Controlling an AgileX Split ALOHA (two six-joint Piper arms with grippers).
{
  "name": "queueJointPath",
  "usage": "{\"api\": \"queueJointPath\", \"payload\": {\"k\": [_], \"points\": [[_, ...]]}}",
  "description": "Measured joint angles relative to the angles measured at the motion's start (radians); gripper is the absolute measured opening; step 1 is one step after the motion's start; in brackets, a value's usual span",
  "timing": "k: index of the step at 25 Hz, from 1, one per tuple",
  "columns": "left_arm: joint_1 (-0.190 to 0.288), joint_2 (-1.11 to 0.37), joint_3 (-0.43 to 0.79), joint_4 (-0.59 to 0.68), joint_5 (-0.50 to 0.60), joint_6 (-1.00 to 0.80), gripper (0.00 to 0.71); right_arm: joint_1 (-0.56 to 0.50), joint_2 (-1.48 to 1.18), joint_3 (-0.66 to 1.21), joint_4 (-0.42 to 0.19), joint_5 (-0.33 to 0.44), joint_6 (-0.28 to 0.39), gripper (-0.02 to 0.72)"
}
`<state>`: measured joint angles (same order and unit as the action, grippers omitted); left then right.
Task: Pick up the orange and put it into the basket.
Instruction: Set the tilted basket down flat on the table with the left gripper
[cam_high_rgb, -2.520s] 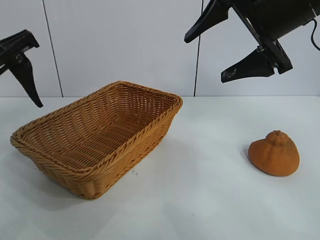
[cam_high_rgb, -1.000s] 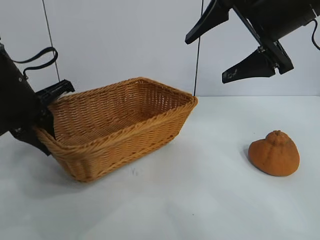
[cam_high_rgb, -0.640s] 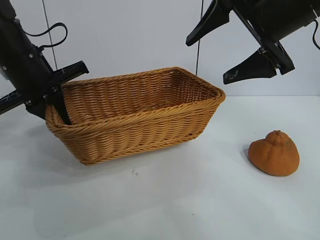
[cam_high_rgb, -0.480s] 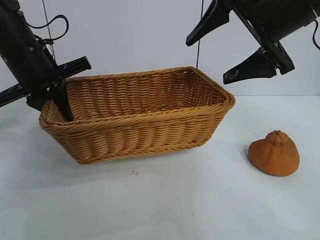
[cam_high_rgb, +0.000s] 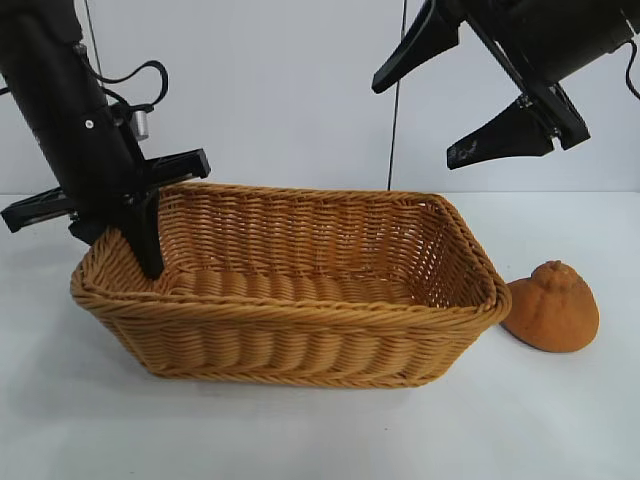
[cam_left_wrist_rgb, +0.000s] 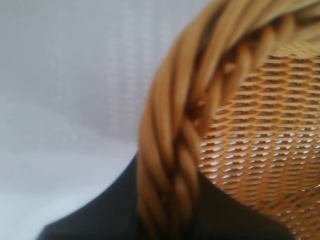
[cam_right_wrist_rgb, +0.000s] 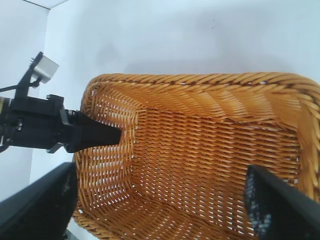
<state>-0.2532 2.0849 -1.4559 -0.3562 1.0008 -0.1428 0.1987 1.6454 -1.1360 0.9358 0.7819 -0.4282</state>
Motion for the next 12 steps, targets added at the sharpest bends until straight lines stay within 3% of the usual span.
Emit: {"api": "queueJointPath", "payload": {"k": [8, 10, 12], "points": [[0.001, 0.054, -0.003, -0.001, -0.045, 0.013, 0.094, 0.0, 0.0, 0.0, -0.002, 0.0, 0.005, 0.619], [0.001, 0.054, -0.005, -0.001, -0.046, 0.013, 0.176, 0.0, 0.0, 0.0, -0.002, 0.0, 0.007, 0.619], [0.001, 0.054, -0.011, -0.003, -0.044, 0.013, 0.347, 0.0, 0.0, 0.0, -0.002, 0.0, 0.008, 0.619]]}}
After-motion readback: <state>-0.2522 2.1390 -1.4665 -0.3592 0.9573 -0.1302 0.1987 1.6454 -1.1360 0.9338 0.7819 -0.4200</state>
